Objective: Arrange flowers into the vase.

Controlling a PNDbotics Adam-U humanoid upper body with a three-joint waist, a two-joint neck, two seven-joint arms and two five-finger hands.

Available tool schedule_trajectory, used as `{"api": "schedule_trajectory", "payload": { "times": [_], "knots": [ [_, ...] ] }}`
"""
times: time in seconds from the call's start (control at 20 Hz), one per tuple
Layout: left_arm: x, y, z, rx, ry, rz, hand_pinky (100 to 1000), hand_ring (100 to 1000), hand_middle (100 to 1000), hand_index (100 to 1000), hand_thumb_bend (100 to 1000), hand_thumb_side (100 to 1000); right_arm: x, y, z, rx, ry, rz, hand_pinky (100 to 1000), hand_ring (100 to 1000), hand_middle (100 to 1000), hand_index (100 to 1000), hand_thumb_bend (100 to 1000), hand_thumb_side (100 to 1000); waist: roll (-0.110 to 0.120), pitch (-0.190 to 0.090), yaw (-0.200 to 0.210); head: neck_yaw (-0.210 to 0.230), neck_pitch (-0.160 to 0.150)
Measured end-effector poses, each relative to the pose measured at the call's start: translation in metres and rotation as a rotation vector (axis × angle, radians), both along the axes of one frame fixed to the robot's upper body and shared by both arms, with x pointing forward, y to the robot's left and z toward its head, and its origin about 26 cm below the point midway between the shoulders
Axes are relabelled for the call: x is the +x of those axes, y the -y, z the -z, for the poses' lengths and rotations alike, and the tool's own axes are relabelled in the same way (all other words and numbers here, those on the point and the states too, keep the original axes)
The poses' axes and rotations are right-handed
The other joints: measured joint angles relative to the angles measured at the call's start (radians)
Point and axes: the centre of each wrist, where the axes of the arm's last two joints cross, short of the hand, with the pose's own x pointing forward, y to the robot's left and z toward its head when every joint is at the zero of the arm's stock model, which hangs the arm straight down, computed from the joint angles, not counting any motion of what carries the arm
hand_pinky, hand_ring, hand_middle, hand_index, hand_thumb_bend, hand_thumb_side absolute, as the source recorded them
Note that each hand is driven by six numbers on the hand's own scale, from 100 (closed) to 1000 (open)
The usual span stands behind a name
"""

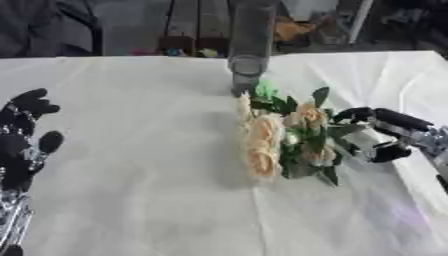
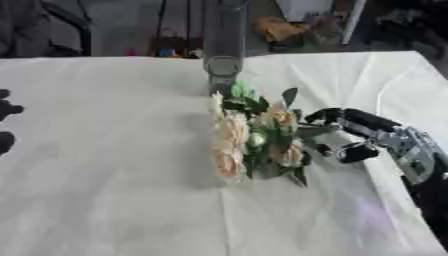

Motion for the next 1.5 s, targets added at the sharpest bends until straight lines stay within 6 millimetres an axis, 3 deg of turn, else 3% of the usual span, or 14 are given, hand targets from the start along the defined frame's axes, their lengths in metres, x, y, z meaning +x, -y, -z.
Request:
{"api": "schedule_trajectory", "payload": {
  "times": [1.5],
  "knots": [
    [0.0,0.0,0.0,0.0,0.0,0.0,922,682,762,647,1000,497,0.015,-0.024,0.002,-0.084,0.035,-0.062,756,887,791,920,252,103,0.004,0.001,0.007,-0.018,-0.009]
  ]
}}
